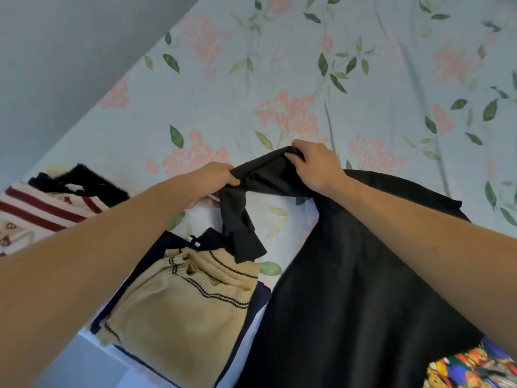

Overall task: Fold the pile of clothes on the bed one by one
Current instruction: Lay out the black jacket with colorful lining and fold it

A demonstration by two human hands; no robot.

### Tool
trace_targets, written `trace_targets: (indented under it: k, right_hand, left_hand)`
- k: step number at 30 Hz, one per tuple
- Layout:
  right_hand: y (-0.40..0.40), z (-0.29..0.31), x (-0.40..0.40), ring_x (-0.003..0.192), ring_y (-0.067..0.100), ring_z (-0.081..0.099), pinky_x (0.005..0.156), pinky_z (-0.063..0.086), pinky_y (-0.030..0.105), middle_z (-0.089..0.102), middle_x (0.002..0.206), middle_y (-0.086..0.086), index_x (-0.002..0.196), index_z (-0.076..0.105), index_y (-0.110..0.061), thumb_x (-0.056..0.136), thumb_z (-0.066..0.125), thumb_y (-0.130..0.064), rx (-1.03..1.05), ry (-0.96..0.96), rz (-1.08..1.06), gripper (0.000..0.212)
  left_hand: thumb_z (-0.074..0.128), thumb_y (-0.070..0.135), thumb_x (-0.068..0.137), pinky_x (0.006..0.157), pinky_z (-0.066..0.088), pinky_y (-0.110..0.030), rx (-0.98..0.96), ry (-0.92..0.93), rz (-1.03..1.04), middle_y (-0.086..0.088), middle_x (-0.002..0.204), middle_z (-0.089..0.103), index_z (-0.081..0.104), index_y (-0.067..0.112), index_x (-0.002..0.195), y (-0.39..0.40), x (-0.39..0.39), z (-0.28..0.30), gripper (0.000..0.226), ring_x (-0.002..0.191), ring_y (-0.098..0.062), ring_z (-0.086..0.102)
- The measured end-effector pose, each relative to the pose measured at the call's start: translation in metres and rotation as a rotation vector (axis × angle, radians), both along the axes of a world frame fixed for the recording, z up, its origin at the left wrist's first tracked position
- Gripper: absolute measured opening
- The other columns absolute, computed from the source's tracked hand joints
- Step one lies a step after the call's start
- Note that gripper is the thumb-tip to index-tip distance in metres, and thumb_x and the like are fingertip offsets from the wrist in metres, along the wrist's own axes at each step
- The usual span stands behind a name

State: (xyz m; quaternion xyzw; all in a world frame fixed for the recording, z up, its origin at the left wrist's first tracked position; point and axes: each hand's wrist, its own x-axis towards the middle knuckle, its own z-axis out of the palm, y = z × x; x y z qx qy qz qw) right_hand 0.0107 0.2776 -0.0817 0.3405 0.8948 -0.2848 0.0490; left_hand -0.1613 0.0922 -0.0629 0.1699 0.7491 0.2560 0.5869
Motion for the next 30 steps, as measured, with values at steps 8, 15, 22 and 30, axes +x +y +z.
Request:
trace_targets:
  k: [8, 15, 22, 30]
  right_hand:
    - [0.011, -0.001, -0.002, 0.069, 0.023, 0.054, 0.057, 0.034, 0.035, 0.054, 0.071, -0.004, 0.083, 0.047, -0.021, 0.108, 0.050, -0.032, 0.017, -0.011, -0.035, 0.027]
    - [0.010, -0.001, -0.013, 0.082, 0.026, 0.059, 0.069, 0.042, 0.036, 0.063, 0.087, 0.001, 0.096, 0.060, -0.019, 0.105, 0.057, -0.035, -0.028, -0.072, -0.056, 0.019]
    - [0.007, 0.008, 0.018, 0.074, 0.021, 0.056, 0.071, 0.040, 0.034, 0.057, 0.078, 0.002, 0.085, 0.053, -0.009, 0.088, 0.080, -0.041, -0.430, -0.083, -0.077, 0.042]
    - [0.000, 0.012, 0.021, 0.105, 0.044, 0.063, 0.104, 0.049, 0.055, 0.067, 0.111, 0.029, 0.097, 0.070, 0.010, 0.106, 0.050, -0.050, -0.347, -0.118, -0.092, 0.064]
  left_hand:
    - [0.064, 0.035, 0.101, 0.082, 0.048, -0.031, 0.275, 0.441, 0.040, -0.009, 0.101, 0.071, 0.072, 0.011, 0.095, -0.005, -0.038, 0.005, 0.026, 0.097, -0.025, 0.067]
    - [0.087, 0.035, 0.081, 0.082, 0.057, -0.036, 0.032, 0.349, -0.483, -0.005, 0.092, 0.077, 0.078, 0.012, 0.100, -0.025, -0.081, 0.017, 0.032, 0.088, -0.024, 0.072]
    - [0.063, -0.004, 0.088, 0.081, 0.040, -0.045, 0.392, 1.123, -0.300, -0.009, 0.098, 0.059, 0.068, 0.013, 0.097, -0.054, -0.106, -0.010, 0.020, 0.099, -0.036, 0.050]
    - [0.060, 0.073, 0.078, 0.096, 0.031, -0.044, 0.273, 0.766, -0.447, 0.009, 0.101, 0.053, 0.067, 0.031, 0.068, -0.078, -0.095, -0.027, 0.044, 0.104, -0.016, 0.043]
